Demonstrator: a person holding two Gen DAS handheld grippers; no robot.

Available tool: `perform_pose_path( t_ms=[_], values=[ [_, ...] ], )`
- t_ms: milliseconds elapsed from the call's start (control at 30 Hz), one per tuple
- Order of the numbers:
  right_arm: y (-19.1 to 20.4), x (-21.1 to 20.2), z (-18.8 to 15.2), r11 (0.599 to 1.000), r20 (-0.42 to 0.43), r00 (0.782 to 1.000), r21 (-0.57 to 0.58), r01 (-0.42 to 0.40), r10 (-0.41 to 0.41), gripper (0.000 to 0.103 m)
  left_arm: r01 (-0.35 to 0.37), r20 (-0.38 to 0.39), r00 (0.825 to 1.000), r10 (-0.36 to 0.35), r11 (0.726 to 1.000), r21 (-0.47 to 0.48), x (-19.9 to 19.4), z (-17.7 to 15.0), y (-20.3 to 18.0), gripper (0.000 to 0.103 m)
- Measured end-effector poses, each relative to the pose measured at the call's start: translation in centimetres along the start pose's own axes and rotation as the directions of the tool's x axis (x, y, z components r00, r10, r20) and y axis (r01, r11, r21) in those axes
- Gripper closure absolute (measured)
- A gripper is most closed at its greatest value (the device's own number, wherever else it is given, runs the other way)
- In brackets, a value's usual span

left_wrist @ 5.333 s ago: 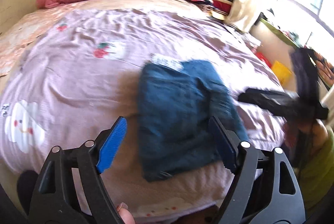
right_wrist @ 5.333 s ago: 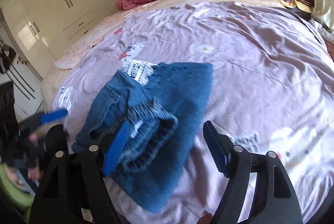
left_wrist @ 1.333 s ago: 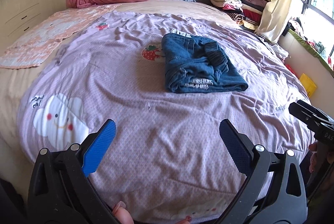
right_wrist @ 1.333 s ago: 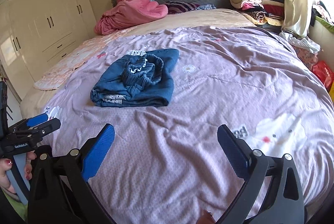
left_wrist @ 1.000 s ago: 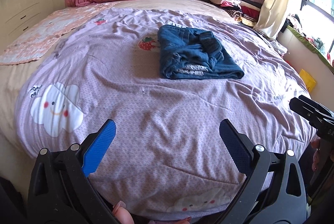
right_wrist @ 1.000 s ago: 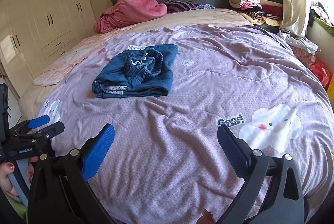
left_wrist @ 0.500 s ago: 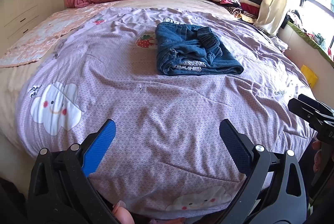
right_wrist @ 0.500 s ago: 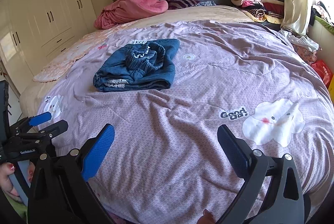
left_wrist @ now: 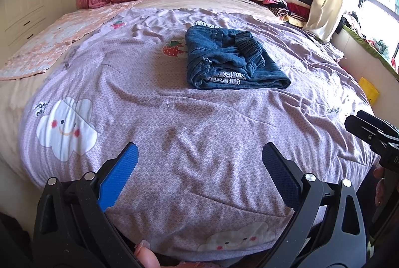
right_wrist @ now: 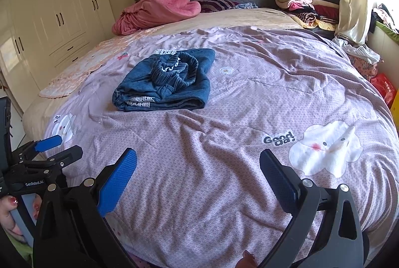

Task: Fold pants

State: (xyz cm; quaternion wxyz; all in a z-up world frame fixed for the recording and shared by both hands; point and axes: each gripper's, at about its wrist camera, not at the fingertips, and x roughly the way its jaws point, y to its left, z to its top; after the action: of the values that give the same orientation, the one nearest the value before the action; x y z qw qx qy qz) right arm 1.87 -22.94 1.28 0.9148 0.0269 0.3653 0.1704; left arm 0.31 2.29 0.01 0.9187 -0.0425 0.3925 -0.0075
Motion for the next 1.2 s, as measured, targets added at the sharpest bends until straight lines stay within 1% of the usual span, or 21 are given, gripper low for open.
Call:
perform_pose_path(
  t_ms=[533,900,1200],
  values=[
    [0.01,0.06,0.19,1.000,-0.005,1.000,-0.006,0.001,-0.001,0.005,-0.001,-0.008,1.000,0.001,1.000,-0.001,0.01,-0.19,-0.08,0.010],
    [-0.03,0.07,0.03,1.000,-0.010,1.000,-0.004,0.007,-0.008,0.005,0.021,0.001,1.000,-0.021,1.000,-0.011,-0.36,0.01,0.10,0.010],
    [0.07,0.18,0.07,1.000,-0.013,1.000,-0.010,0.008,-0.008,0.005,0.019,-0.013,1.000,-0.019,1.000,-0.009,-0.08,-0.02,0.11,0.010]
  ],
)
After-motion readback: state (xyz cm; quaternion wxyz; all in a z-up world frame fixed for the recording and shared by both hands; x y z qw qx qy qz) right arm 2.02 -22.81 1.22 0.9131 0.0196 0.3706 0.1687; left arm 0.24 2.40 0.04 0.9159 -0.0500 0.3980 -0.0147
